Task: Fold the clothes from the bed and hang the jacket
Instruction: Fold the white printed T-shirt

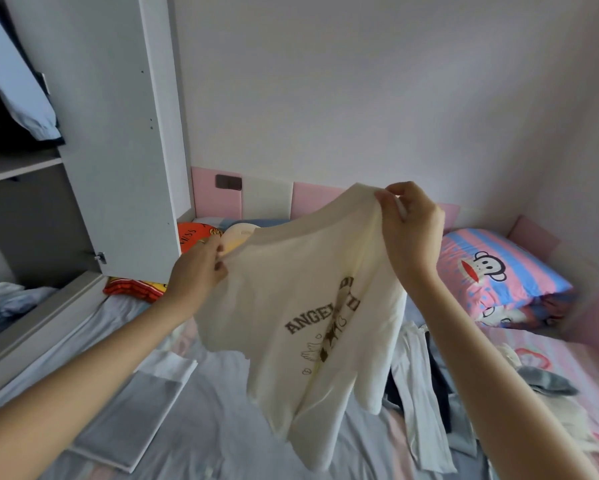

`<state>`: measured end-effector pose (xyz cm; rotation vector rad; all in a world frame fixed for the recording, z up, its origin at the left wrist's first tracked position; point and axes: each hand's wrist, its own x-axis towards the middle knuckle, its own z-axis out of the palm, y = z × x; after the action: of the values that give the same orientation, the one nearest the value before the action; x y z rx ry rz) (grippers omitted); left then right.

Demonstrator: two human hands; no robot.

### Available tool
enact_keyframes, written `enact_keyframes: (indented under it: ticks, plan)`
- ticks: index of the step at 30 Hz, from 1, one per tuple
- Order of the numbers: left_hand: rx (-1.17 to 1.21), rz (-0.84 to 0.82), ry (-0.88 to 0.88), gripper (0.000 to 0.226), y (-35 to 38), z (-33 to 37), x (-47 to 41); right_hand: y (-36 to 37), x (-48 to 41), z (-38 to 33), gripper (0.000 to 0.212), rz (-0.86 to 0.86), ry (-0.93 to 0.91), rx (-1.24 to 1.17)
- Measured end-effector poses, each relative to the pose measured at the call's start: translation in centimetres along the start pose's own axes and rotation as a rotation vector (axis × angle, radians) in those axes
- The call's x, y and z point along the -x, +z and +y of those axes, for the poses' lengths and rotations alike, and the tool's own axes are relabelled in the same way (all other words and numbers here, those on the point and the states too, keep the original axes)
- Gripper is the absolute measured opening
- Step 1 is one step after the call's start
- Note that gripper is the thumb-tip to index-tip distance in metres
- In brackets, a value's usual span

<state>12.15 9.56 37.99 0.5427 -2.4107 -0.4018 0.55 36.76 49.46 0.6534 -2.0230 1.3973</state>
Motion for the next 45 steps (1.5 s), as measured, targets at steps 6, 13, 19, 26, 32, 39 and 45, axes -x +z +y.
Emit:
enact_keyframes:
  ticks: [6, 13, 19, 26, 32, 39, 45]
  plan:
    - [0.136, 0.124, 0.006, 0.011, -0.9, 0.6, -0.9, 0.2, 0.4, 0.3, 0.014, 0.084, 0.079, 0.081]
    - [-0.072, -0.139, 0.111, 0.027, -1.9, 1.8, -1.7, 0.0, 0.6, 5.2, 0.023, -0.222, 0.162, 0.269]
    - [-0.122, -0.347, 0.161, 0.019, -3.5, 2.6, -1.3, -1.8, 0.5, 8.1, 0.019, -0.651, 0.148, 0.459]
    - [0.047, -0.223, 0.224, 0.011, -3.2, 1.5, -1.9, -3.2, 1.6, 8.8, 0.024, -0.374, 0.062, 0.468]
    - [0.095, -0.142, 0.214, 0.004, -3.0, 0.7, -2.0, -4.6, 1.3, 8.2, 0.049, -0.293, 0.057, 0.547]
    - [0.151, -0.036, 0.161, 0.022, -2.1, 1.5, -1.8, -4.2, 2.3, 9.0, 0.054, -0.055, 0.139, 0.375]
    - [0.058, -0.526, 0.039, 0.033, 2.1, 2.2, 0.6, -1.2, 8.8, 9.1, 0.047, -1.089, 0.334, 0.365]
